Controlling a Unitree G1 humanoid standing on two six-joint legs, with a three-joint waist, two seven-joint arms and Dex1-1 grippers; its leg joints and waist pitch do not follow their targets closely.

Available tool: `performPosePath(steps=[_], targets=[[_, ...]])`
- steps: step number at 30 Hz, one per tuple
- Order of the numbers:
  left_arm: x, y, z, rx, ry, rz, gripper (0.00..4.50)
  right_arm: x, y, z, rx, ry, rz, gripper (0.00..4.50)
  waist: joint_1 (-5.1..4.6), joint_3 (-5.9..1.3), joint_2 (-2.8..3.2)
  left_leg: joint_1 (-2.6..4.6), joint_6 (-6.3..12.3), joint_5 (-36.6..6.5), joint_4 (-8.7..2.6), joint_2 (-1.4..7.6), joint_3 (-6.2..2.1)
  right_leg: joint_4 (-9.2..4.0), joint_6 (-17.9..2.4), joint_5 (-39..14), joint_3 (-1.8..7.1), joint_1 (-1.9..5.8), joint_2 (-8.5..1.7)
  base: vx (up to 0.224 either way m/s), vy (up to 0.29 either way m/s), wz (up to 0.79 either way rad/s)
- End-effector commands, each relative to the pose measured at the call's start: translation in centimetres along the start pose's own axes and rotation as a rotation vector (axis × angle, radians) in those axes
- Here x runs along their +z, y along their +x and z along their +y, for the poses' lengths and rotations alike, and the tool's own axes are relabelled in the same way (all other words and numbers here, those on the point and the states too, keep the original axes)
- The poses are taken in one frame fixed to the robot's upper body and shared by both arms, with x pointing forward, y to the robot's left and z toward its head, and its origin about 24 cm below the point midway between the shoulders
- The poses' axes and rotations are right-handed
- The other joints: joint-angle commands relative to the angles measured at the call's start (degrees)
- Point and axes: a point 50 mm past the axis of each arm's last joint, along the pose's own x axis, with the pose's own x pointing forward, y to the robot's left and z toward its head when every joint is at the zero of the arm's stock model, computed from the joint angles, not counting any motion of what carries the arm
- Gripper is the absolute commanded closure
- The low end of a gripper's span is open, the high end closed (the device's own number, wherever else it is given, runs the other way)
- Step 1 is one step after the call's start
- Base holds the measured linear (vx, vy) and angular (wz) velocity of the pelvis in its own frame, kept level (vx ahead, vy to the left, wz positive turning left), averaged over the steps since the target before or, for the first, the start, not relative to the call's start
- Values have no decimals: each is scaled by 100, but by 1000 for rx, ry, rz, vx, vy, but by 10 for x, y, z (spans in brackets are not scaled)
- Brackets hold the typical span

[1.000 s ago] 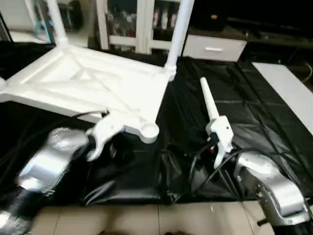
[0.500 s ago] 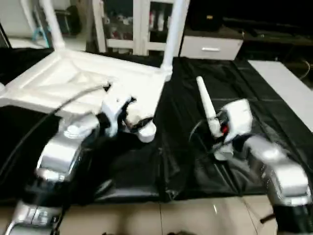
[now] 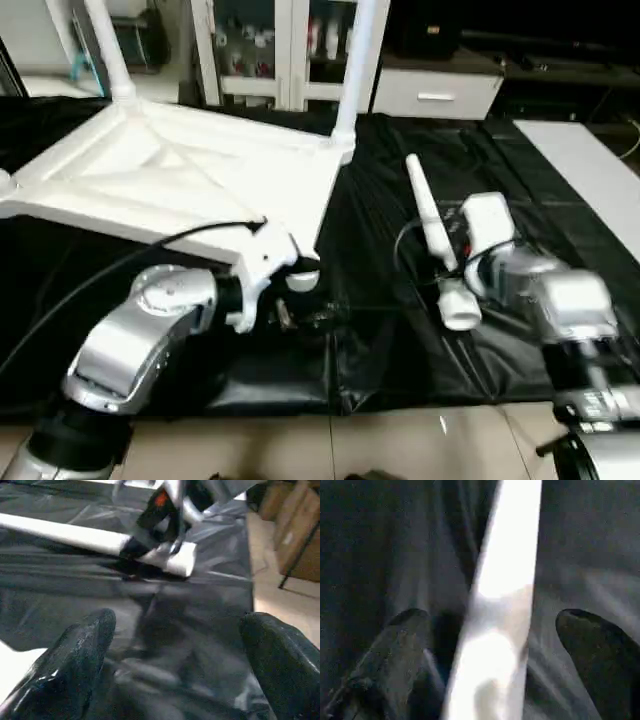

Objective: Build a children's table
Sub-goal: Pick table leg

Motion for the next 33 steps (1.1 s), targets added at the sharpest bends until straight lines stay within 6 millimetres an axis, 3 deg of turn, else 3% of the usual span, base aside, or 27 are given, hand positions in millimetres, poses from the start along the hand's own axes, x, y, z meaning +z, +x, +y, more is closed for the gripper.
performPosePath(steps=[1, 2, 5, 8, 9, 12, 13, 15, 17, 27, 32, 33], targets=[[5, 2, -3, -16, 13, 3, 1, 3, 3, -7, -52, 7, 22, 3, -3, -383, 7, -43, -172, -1046, -380, -87, 131, -375, -872, -1709, 193, 376, -186, 0, 0, 0], [5, 2, -3, -16, 13, 6, 1, 3, 5, -7, -59, 23, 30, 3, -3, -381, -51, -44, -161, -1027, -375, -87, 142, -398, -805, -1771, 192, 374, -179, 0, 0, 0], [6, 2, -3, -12, 12, 7, 1, 4, 8, -7, -58, 49, 51, 3, 5, -383, -12, -42, -186, -1015, -373, -90, 136, -390, -732, -1835, 187, 369, -180, 0, 0, 0], [10, 4, -3, -16, 17, 5, 0, 7, 13, -10, -30, 86, 69, 22, 5, -386, -31, -35, -180, -1083, -364, -87, 134, -378, -758, -1904, 177, 348, -184, 0, 0, 0], [10, 4, -4, -15, 23, 10, 0, 7, 14, -11, -25, 92, 74, 22, -1, -378, -85, -44, -166, -1105, -360, -84, 141, -392, -751, -1953, 176, 347, -189, 0, 0, 0], [10, -1, -4, -21, 21, 8, 0, 6, 14, -12, 0, 128, 112, 56, 11, -390, -68, -47, -165, -1026, -355, -77, 135, -368, -737, -1898, 176, 352, -192, 0, 0, 0], [10, -1, -4, -22, 20, 7, 0, 6, 14, -12, 6, 131, 118, 61, 3, -385, -130, -59, -152, -1000, -353, -78, 145, -374, -730, -1871, 177, 352, -187, 0, 0, 0], [9, -1, -5, -24, 25, 23, 0, 3, 15, -13, 15, 144, 135, 92, 9, -387, -96, -50, -185, -1019, -359, -69, 133, -356, -746, -1860, 174, 346, -188, 0, 0, 0], [6, -3, -6, -34, 24, 44, 0, -1, 15, -15, 31, 165, 167, 101, 6, -389, -137, -48, -205, -1056, -359, -65, 132, -355, -743, -1873, 172, 346, -189, 0, 0, 0], [0, -5, 0, 24, 30, 85, 0, -5, 15, -24, 33, 200, 195, 175, 20, -385, -165, -48, -247, -1185, -346, -63, 130, -363, -750, -1984, 167, 337, -195, 0, 0, 0], [2, -6, 6, 70, 29, 79, 0, 0, 15, -28, 33, 238, 157, 225, 12, -385, -146, -51, -263, -1279, -340, -68, 122, -380, -716, -2114, 156, 325, -193, 0, 0, 0], [2, -7, 7, 76, 25, 77, 0, 0, 15, -29, 32, 244, 149, 232, 15, -388, -116, -52, -264, -1281, -340, -71, 118, -374, -720, -2106, 157, 328, -195, 0, 0, 0]])
